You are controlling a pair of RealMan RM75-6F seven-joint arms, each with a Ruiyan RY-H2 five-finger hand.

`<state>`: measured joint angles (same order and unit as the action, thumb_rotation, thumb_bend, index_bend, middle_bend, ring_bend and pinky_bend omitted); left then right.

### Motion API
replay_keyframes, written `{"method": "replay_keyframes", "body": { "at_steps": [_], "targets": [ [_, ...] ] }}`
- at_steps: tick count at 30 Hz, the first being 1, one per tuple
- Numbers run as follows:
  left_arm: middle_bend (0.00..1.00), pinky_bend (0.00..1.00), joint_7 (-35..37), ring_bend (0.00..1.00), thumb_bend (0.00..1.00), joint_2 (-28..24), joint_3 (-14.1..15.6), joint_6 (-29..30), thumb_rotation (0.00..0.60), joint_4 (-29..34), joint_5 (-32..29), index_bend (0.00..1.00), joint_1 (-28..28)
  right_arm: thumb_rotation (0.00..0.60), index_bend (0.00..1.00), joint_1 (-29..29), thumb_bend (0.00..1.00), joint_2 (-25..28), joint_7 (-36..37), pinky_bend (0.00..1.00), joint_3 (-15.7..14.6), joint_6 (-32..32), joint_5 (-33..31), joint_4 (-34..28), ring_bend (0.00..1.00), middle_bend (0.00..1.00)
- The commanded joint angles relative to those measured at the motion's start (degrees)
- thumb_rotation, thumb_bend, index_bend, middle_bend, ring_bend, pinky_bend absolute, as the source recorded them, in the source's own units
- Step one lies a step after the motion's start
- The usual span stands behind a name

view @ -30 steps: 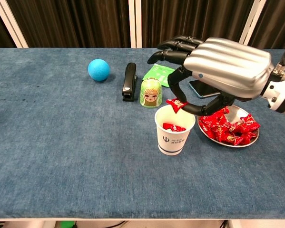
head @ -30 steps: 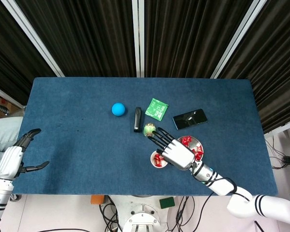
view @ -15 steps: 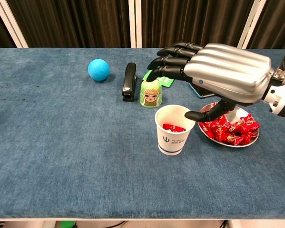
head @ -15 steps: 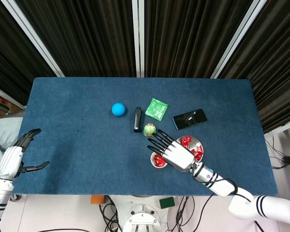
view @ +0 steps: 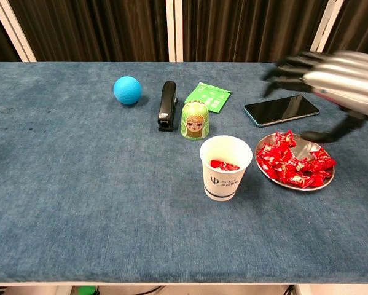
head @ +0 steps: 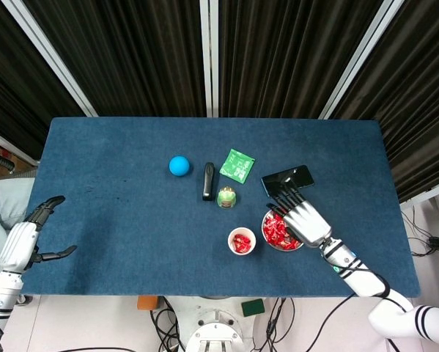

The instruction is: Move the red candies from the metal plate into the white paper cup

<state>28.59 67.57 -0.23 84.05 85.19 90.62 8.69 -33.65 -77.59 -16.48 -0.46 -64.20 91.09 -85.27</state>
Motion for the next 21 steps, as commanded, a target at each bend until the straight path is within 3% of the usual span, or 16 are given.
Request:
{"method": "replay_keyframes", "body": {
  "at_steps": [1,8,21],
  "targets": [
    [0.11,0.25,-0.07,0.12,0.1,0.07,0.03,-0.16,0.6,0.01,0.03,0.14,0.09,0.6,0.26,1.32,0.27,2.04,-1.49,0.0,-0.4,2.88,-3.48,-0.43,0.0,0.07],
    [0.11,0.25,-0.26,0.12,0.1,0.07,0.06,-0.17,0.6,0.13,0.0,0.14,0.11,0.6,0.36,1.8,0.27,2.09,-2.45,0.0,-1.39,4.98,-4.51,-0.18,0.0,0.07],
    [0.11,0.25,0.28,0.12,0.1,0.04,0.07,-0.11,0.6,-0.33,-0.23,0.14,-0.03,0.6,0.39,1.44,0.28,-1.27,-3.25,0.0,-1.95,7.89,-4.76,2.65,0.0,0.08]
  ]
}}
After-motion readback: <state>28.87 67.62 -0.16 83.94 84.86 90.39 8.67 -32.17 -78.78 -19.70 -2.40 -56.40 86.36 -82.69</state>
